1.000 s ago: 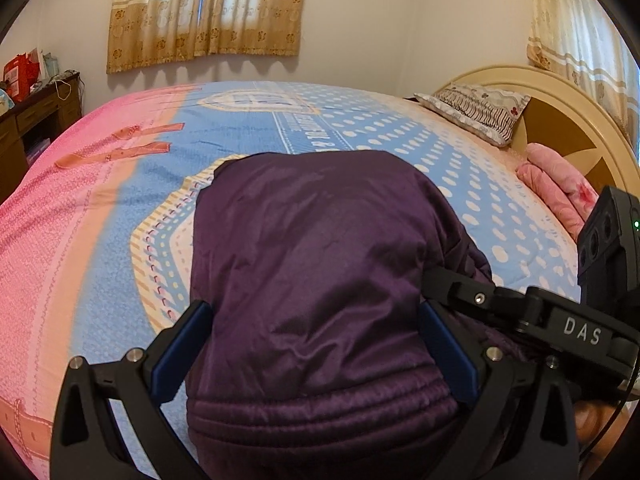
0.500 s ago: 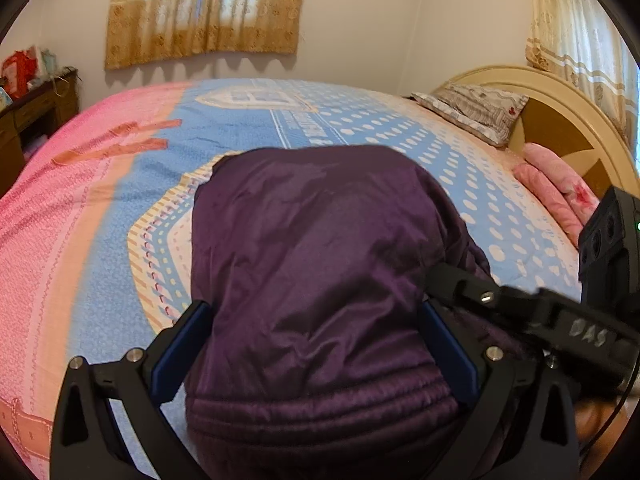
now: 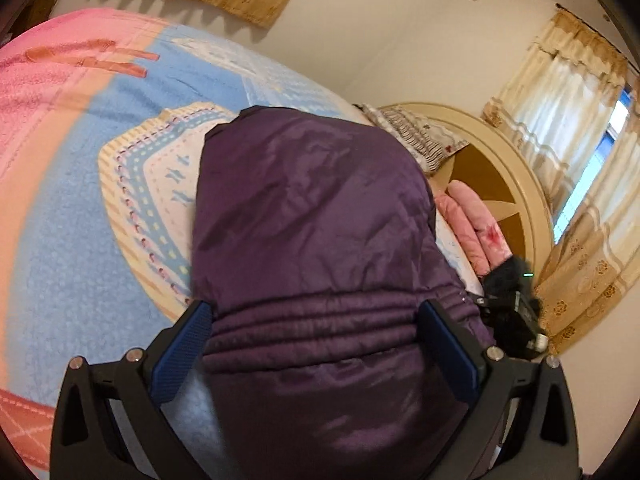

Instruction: Fold large clothes

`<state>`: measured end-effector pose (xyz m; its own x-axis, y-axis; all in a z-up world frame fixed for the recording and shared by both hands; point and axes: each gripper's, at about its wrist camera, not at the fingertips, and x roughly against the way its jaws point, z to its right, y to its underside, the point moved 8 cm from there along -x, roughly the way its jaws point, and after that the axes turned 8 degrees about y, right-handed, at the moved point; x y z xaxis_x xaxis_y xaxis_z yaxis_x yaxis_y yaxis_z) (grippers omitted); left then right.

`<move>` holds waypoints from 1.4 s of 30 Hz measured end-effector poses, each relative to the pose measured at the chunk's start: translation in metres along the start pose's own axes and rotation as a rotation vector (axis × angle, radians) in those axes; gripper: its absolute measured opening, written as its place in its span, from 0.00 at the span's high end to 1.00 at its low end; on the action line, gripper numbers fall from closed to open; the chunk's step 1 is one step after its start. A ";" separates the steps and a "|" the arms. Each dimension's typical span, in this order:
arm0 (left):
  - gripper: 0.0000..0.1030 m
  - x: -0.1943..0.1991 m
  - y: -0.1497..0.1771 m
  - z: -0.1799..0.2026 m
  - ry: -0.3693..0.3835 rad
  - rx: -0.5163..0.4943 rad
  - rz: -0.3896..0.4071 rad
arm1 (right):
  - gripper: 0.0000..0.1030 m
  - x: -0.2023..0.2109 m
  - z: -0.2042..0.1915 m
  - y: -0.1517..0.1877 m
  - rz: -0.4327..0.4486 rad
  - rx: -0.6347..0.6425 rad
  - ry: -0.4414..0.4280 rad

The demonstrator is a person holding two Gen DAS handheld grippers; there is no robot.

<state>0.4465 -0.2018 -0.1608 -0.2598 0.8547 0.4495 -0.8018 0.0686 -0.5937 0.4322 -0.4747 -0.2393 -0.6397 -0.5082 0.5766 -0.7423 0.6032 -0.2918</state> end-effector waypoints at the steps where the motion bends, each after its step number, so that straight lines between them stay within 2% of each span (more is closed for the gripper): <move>1: 0.00 -0.001 0.000 0.001 0.009 0.002 0.008 | 0.19 -0.004 -0.003 0.000 0.003 0.010 -0.026; 2: 0.00 -0.001 0.000 0.003 0.005 -0.008 0.014 | 0.23 -0.005 -0.005 0.001 -0.003 0.009 -0.044; 4: 0.02 0.004 0.001 0.014 -0.010 -0.056 0.031 | 0.38 -0.006 -0.015 0.004 -0.021 -0.008 -0.120; 6: 0.06 0.010 0.002 0.028 -0.050 -0.119 0.044 | 0.43 -0.003 -0.027 0.009 -0.014 0.020 -0.143; 9: 0.07 0.031 0.001 0.047 -0.092 -0.179 0.071 | 0.47 -0.005 -0.053 0.023 -0.035 0.037 -0.201; 13: 0.07 0.095 0.009 0.057 -0.185 -0.240 0.136 | 0.47 -0.030 -0.117 0.052 -0.108 0.118 -0.275; 16: 0.07 0.159 0.017 0.047 -0.283 -0.236 0.214 | 0.47 -0.062 -0.176 0.072 -0.189 0.187 -0.333; 21: 0.07 0.268 0.038 0.005 -0.459 -0.147 0.347 | 0.47 -0.136 -0.284 0.124 -0.353 0.330 -0.395; 26: 0.07 0.347 0.066 -0.041 -0.613 -0.049 0.431 | 0.47 -0.219 -0.363 0.191 -0.514 0.413 -0.420; 28: 0.06 0.363 0.076 -0.061 -0.646 -0.001 0.449 | 0.47 -0.251 -0.383 0.216 -0.569 0.439 -0.404; 32: 0.06 0.377 0.098 -0.114 -0.690 0.117 0.462 | 0.47 -0.303 -0.398 0.250 -0.647 0.477 -0.335; 34: 0.06 0.377 0.106 -0.134 -0.686 0.163 0.461 | 0.47 -0.320 -0.400 0.257 -0.661 0.469 -0.322; 40: 0.02 0.375 0.108 -0.149 -0.690 0.137 0.494 | 0.47 -0.336 -0.403 0.259 -0.673 0.477 -0.269; 42: 0.00 0.379 0.108 -0.153 -0.697 0.149 0.496 | 0.44 -0.332 -0.397 0.249 -0.669 0.467 -0.257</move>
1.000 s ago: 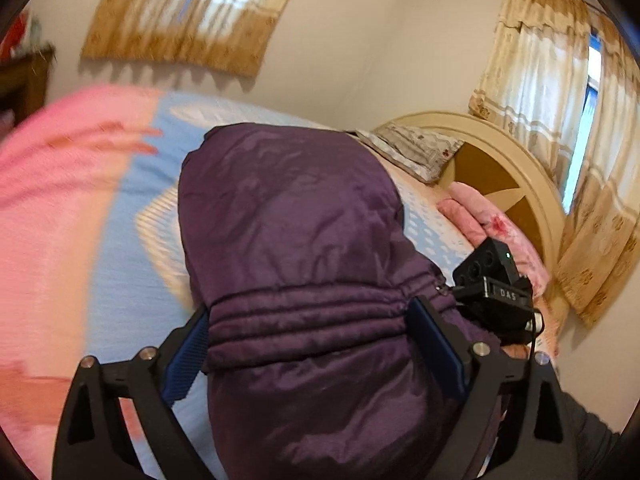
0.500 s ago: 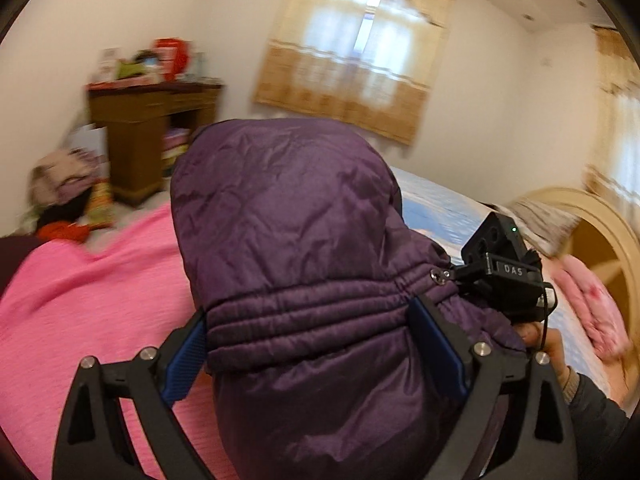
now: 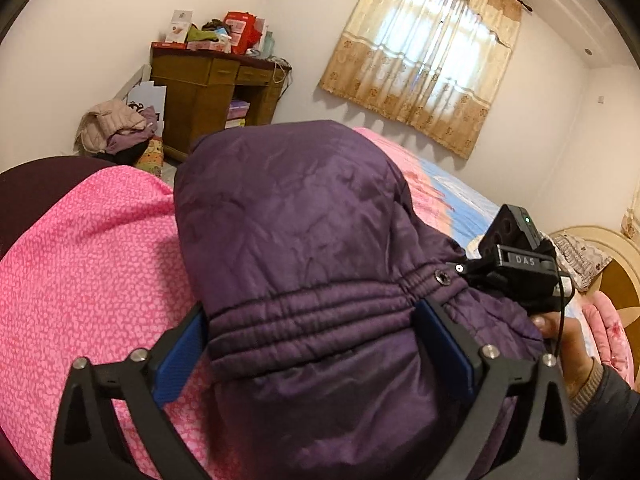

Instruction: Fold large clothes

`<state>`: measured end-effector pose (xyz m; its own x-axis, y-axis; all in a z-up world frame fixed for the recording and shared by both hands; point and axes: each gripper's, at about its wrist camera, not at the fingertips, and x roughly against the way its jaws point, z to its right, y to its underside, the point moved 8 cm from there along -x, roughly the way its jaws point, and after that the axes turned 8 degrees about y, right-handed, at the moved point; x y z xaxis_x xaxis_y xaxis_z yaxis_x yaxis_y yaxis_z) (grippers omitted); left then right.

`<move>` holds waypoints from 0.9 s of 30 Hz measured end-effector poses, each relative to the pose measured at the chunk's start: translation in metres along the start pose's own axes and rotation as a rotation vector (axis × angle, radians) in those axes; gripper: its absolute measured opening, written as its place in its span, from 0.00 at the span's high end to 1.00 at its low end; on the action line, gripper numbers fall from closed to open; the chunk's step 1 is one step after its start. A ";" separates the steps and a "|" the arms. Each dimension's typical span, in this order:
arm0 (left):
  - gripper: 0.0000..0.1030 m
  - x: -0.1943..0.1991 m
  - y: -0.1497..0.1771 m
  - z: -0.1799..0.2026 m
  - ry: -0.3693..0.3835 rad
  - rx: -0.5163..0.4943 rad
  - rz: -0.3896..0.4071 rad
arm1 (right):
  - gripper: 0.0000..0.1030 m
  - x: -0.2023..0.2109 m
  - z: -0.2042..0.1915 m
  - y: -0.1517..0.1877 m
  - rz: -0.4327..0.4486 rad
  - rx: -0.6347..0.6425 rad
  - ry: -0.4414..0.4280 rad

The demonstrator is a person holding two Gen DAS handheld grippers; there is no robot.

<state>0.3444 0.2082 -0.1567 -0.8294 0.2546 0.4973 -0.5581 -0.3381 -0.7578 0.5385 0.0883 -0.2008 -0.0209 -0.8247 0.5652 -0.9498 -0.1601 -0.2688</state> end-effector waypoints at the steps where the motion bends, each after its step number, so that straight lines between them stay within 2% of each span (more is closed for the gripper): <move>1: 0.00 0.000 -0.002 0.001 -0.005 0.002 0.000 | 0.41 0.007 0.001 0.001 0.009 -0.006 0.012; 3: 0.00 0.007 -0.008 0.003 -0.031 -0.026 0.005 | 0.39 0.027 -0.004 0.006 0.039 -0.010 0.043; 6: 0.00 0.032 -0.014 0.008 -0.086 -0.134 0.033 | 0.39 0.064 -0.005 0.016 0.090 -0.003 0.102; 8: 0.00 0.048 -0.019 0.013 -0.110 -0.193 0.061 | 0.37 0.090 -0.017 0.020 0.175 0.042 0.165; 13: 0.00 0.079 -0.020 0.021 -0.085 -0.199 0.096 | 0.30 0.158 -0.062 0.052 0.354 0.151 0.292; 16: 0.00 0.099 -0.014 0.020 -0.071 -0.209 0.120 | 0.30 0.176 -0.092 0.076 0.432 0.227 0.369; 19: 0.00 0.116 -0.012 0.029 -0.053 -0.214 0.145 | 0.29 0.190 -0.120 0.113 0.486 0.290 0.395; 27: 0.00 0.152 -0.023 0.038 -0.029 -0.204 0.218 | 0.28 0.179 -0.144 0.151 0.526 0.354 0.462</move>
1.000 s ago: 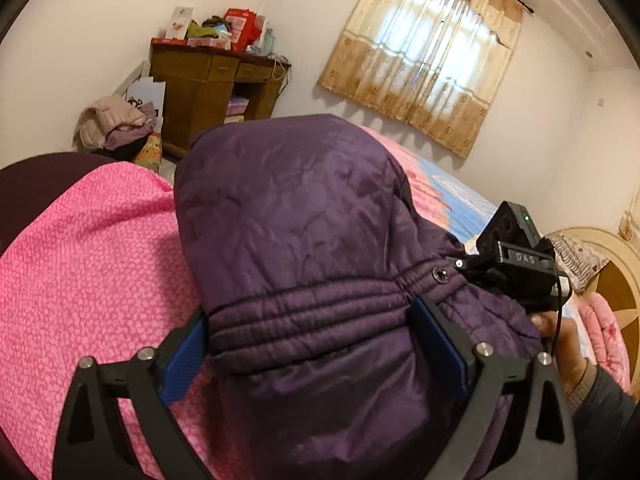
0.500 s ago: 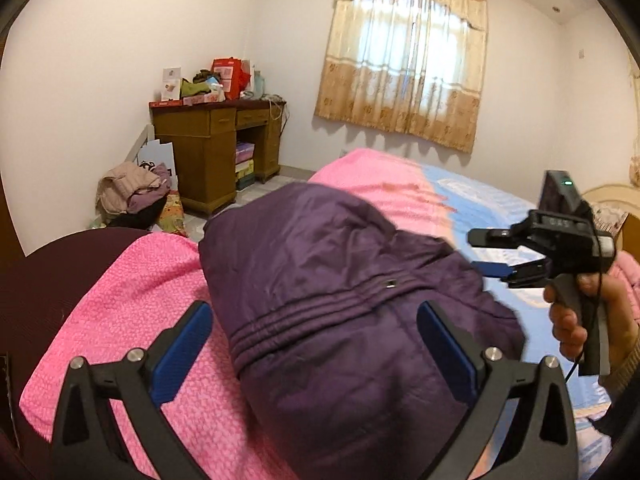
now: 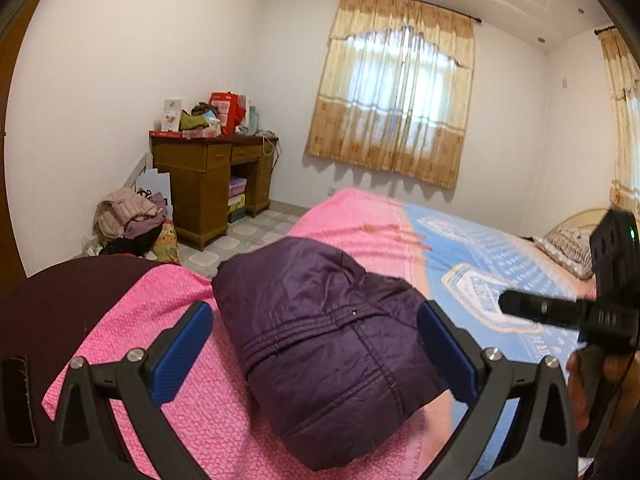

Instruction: Fold large clothes

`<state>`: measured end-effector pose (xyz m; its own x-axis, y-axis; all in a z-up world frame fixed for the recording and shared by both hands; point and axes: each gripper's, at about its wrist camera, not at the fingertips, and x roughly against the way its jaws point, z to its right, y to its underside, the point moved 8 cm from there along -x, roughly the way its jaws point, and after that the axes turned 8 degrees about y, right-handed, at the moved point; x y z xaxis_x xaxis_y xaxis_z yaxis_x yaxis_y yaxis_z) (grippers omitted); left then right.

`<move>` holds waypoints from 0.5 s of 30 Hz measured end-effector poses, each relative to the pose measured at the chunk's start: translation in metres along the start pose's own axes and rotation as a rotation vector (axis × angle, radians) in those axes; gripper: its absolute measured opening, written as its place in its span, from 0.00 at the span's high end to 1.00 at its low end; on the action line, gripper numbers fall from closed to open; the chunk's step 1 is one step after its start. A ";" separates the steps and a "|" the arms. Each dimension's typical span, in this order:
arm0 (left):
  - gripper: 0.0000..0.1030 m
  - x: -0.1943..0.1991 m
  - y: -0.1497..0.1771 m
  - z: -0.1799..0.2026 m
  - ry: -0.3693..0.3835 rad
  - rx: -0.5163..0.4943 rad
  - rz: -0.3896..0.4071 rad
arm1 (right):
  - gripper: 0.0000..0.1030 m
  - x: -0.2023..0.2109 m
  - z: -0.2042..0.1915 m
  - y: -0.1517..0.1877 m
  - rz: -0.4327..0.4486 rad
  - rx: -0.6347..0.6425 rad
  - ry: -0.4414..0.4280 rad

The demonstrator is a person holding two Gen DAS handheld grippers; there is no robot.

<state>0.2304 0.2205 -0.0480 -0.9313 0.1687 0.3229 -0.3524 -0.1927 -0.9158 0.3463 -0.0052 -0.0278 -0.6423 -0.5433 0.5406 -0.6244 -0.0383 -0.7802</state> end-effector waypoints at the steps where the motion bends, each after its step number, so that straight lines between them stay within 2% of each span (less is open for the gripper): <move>1: 0.00 0.001 -0.001 -0.001 0.003 0.005 0.005 | 0.28 -0.003 -0.002 0.002 0.002 0.009 0.000; 15: 0.00 -0.002 0.001 -0.007 -0.012 0.002 0.007 | 0.28 0.003 -0.020 0.016 0.010 0.049 0.019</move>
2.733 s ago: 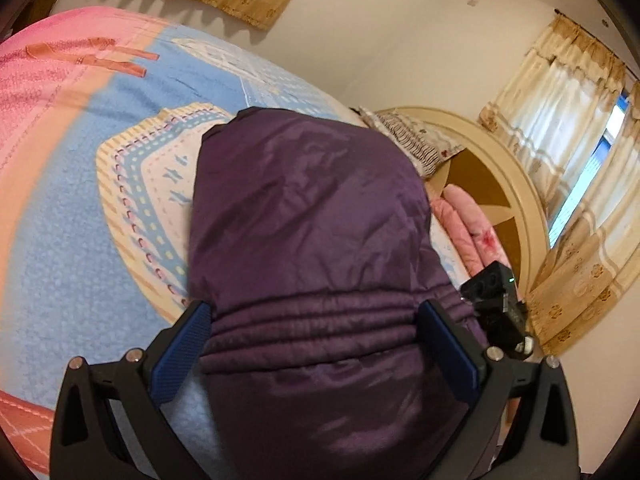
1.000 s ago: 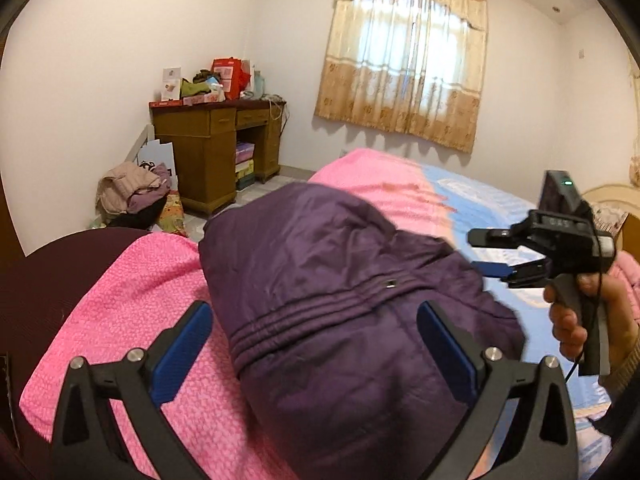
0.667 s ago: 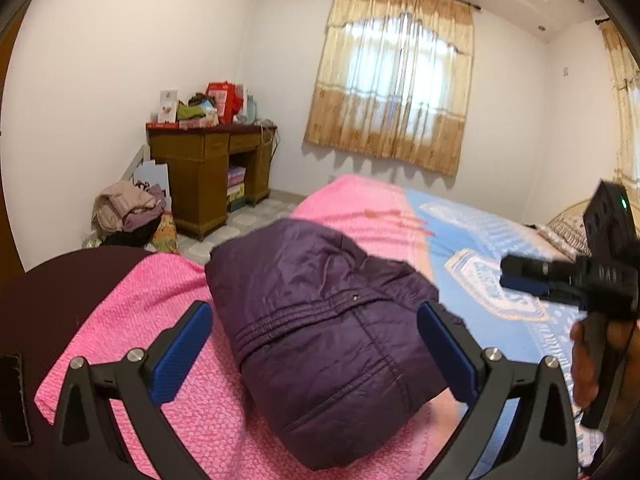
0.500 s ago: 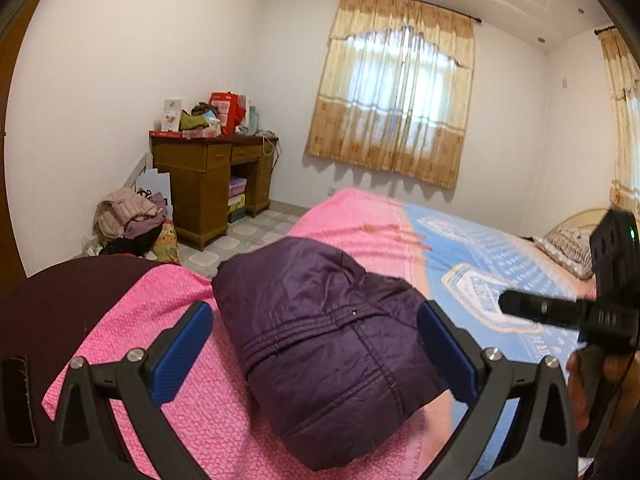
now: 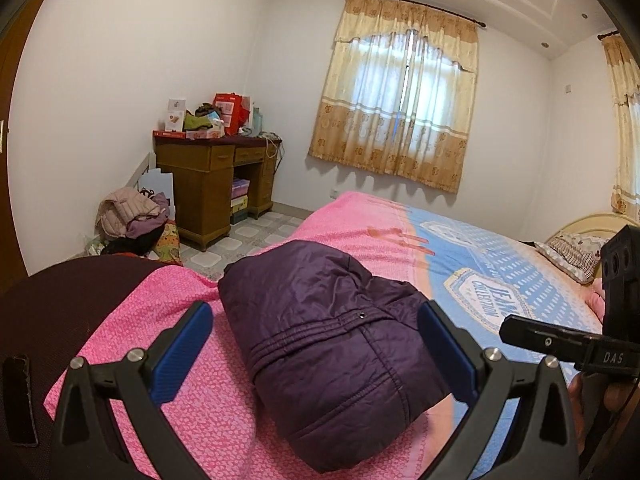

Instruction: Fold large clothes

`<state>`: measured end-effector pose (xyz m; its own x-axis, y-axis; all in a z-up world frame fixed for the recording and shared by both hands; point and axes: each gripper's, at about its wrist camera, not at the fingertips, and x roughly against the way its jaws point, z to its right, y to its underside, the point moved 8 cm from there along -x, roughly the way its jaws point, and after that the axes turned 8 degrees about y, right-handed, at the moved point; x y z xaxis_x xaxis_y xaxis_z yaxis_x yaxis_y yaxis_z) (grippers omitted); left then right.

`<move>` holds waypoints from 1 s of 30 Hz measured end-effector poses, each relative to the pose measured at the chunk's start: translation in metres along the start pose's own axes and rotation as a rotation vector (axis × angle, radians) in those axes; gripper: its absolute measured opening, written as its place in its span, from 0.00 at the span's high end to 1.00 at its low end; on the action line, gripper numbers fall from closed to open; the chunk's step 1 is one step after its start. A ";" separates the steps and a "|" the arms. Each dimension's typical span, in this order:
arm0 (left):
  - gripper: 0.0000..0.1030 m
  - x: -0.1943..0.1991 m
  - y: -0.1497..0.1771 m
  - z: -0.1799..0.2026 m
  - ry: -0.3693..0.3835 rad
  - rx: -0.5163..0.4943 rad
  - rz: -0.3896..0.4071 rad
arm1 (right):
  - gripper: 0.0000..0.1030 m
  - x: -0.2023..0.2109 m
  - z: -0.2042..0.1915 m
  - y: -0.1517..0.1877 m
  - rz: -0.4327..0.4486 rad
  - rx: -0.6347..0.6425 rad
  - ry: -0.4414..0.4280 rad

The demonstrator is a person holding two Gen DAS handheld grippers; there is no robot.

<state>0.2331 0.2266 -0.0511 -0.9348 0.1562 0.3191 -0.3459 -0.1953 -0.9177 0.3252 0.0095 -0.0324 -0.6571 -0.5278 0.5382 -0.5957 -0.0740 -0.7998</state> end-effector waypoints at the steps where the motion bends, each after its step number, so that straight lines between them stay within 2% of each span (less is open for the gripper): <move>1: 0.00 0.000 0.000 0.000 -0.001 -0.006 0.004 | 0.28 0.001 -0.001 0.000 0.003 0.002 0.002; 30: 0.00 0.006 -0.002 0.000 -0.011 -0.010 0.009 | 0.28 0.016 -0.010 -0.003 0.048 0.016 0.003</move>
<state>0.2285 0.2282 -0.0480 -0.9386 0.1441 0.3134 -0.3368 -0.1870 -0.9228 0.3121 0.0100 -0.0189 -0.6864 -0.5283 0.4997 -0.5558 -0.0619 -0.8290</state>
